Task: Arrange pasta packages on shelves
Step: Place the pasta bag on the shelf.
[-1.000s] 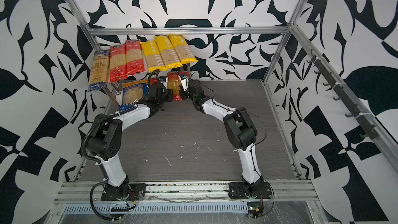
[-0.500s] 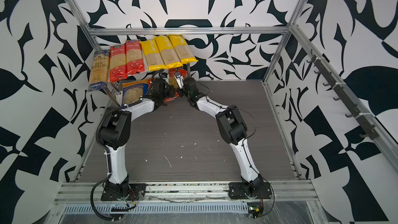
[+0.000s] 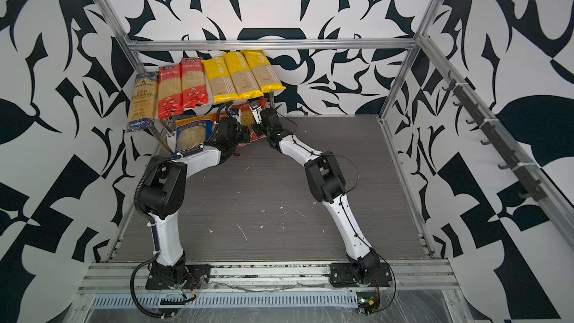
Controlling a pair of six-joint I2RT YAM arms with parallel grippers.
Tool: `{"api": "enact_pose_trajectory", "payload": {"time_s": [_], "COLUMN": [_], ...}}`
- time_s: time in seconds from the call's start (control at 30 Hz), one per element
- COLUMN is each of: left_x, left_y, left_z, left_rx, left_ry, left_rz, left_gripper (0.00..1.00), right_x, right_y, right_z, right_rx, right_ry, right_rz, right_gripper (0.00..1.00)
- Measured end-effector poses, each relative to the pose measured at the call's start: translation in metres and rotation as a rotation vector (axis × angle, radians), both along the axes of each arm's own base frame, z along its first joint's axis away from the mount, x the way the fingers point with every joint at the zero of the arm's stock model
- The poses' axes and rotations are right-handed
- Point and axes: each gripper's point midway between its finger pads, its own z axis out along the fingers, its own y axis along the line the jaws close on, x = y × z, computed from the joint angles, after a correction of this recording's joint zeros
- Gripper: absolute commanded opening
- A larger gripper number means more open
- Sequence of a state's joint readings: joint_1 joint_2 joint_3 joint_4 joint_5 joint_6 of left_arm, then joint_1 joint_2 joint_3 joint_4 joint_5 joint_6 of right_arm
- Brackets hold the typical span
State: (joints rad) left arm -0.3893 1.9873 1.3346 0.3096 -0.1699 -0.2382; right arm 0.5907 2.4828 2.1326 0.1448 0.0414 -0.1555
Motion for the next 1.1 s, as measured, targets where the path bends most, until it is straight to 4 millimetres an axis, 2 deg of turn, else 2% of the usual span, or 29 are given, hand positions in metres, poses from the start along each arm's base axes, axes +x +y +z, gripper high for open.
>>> {"api": "enact_pose_trajectory", "payload": {"time_s": [0.13,0.23,0.43,0.57,0.77,0.97,1.1], "left_x": [0.0,-0.001,-0.002,-0.004,-0.006,-0.012,-0.023], "left_y": [0.001,0.0,-0.002,-0.005,-0.011,-0.01,-0.009], "left_z": [0.0,-0.001,-0.003,-0.003,-0.002,0.008,0.025], "left_rx": [-0.008,-0.023,-0.039,-0.049,-0.055,-0.071,-0.088], "left_ry": [0.005,0.013,0.029,0.036,0.041,0.048,0.028], "left_rz": [0.004,0.003,0.001,-0.01,-0.024,-0.022,-0.025], "left_gripper": [0.15,0.2,0.23,0.27,0.36,0.53,0.59], "right_x": [-0.001,-0.005,-0.026,-0.041,-0.07,-0.09,-0.103], "right_y": [0.001,0.001,0.0,0.0,-0.005,-0.016,-0.025], "right_z": [0.0,0.0,0.012,0.034,0.065,0.07,0.069], "right_rx": [-0.01,-0.027,-0.063,-0.07,-0.067,-0.061,-0.039], "right_ry": [0.006,0.001,-0.011,-0.05,-0.107,-0.109,-0.081], "right_rz": [0.003,0.0,0.003,0.007,0.021,0.019,0.02], "right_gripper": [0.22,0.33,0.48,0.56,0.58,0.57,0.54]}}
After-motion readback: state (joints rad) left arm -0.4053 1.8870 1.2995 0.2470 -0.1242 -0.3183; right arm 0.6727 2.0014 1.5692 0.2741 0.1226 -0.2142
